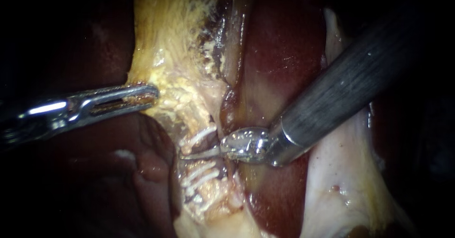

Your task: Go back from the cut left tube

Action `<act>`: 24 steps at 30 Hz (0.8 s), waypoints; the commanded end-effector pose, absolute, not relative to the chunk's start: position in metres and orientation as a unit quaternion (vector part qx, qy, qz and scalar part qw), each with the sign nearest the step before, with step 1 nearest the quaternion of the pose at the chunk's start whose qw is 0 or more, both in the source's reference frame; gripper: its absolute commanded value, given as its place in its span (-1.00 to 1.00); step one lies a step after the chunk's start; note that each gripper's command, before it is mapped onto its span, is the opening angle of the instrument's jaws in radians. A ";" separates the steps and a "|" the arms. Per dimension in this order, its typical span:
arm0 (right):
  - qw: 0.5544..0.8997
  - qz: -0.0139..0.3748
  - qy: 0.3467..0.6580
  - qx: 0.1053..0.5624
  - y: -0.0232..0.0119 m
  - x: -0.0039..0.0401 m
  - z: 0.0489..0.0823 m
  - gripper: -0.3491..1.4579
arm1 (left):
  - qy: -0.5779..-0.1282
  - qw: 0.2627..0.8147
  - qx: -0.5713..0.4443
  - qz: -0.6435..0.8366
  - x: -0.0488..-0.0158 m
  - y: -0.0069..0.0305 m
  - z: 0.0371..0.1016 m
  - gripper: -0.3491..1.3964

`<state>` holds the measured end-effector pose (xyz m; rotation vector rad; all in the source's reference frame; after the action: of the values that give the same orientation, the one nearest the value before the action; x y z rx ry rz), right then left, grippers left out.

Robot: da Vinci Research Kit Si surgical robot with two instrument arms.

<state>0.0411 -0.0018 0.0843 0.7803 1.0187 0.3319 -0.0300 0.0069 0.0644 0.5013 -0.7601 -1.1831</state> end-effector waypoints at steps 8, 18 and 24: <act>0.787 0.154 0.474 0.363 -0.0018 0.0411 0.0841 -0.50 | -0.346 0.734 0.228 -0.538 -0.0300 0.0069 0.0644 -1.00; 0.788 0.159 0.473 0.360 -0.0017 0.0412 0.0839 0.34 | -0.346 0.734 0.228 -0.538 -0.0300 0.0069 0.0644 -1.00; 0.788 0.158 0.475 0.358 -0.0017 0.0410 0.0838 0.37 | -0.346 0.734 0.228 -0.538 -0.0300 0.0069 0.0644 -1.00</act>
<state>0.0410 -0.0018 0.0838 0.7703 1.0235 0.3361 -0.0300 0.0069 0.0644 0.5018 -0.7601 -1.1821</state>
